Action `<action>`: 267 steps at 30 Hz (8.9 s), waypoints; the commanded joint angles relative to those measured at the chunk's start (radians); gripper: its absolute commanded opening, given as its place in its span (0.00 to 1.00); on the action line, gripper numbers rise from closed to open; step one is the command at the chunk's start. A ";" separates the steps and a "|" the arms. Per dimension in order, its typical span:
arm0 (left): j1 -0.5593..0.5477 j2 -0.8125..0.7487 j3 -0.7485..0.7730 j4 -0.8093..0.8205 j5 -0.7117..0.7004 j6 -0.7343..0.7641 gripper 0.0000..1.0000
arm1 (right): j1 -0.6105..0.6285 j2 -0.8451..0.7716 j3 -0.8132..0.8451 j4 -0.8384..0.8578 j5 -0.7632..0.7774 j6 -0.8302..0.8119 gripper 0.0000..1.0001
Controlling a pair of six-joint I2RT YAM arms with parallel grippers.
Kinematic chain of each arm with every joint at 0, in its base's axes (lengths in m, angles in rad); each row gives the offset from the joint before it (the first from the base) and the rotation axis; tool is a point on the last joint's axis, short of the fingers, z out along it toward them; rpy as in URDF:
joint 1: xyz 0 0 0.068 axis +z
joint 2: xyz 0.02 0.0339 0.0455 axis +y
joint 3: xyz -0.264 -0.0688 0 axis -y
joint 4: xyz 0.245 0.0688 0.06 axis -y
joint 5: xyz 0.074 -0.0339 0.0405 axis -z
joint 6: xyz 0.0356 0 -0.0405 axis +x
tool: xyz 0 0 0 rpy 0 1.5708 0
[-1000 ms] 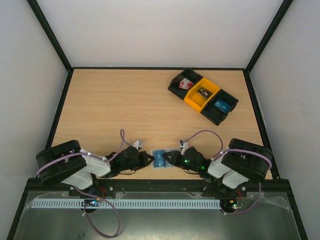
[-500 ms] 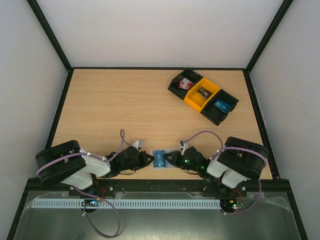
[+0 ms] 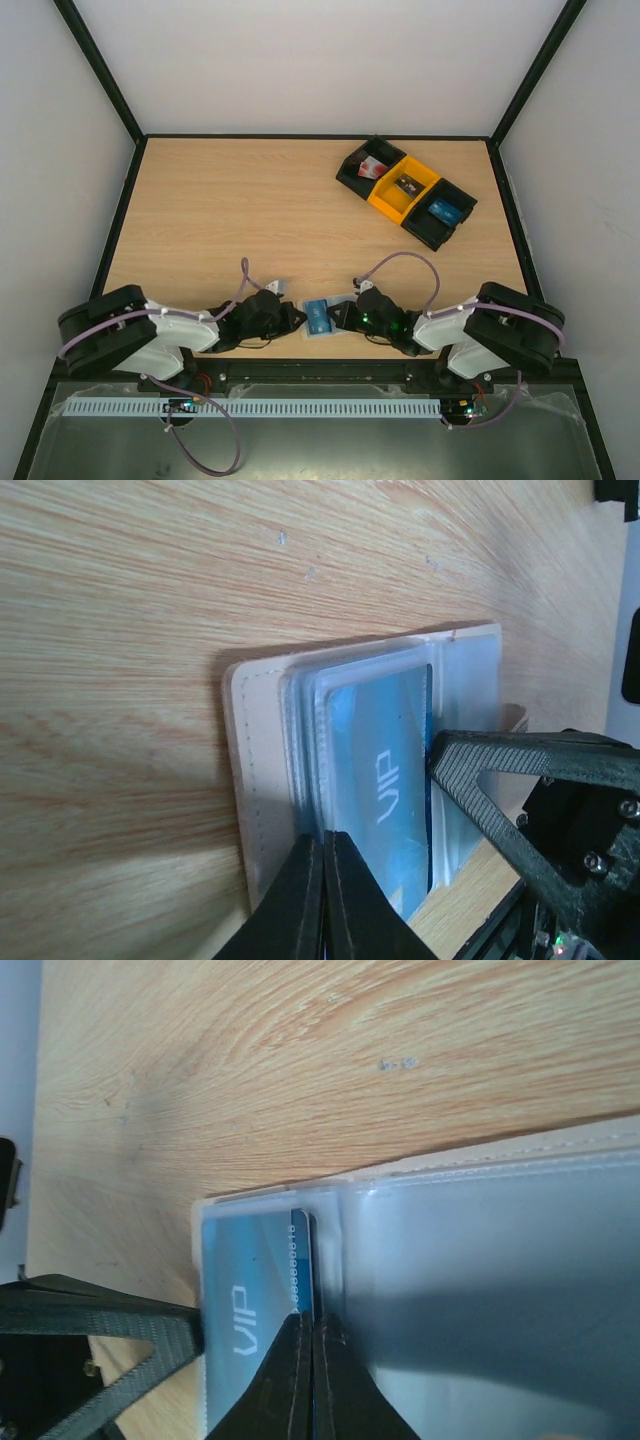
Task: Take the credit cards out of the card holder
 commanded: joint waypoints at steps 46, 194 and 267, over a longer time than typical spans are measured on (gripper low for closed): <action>0.045 0.158 0.199 -0.081 0.115 0.144 0.27 | 0.038 -0.343 0.098 -0.619 0.286 -0.104 0.16; 0.096 0.182 0.170 0.107 0.208 0.173 0.03 | 0.039 -0.159 -0.100 -0.160 0.227 0.032 0.08; 0.122 0.271 0.131 0.143 0.160 0.163 0.37 | -0.050 -0.312 0.070 -0.538 0.193 -0.129 0.13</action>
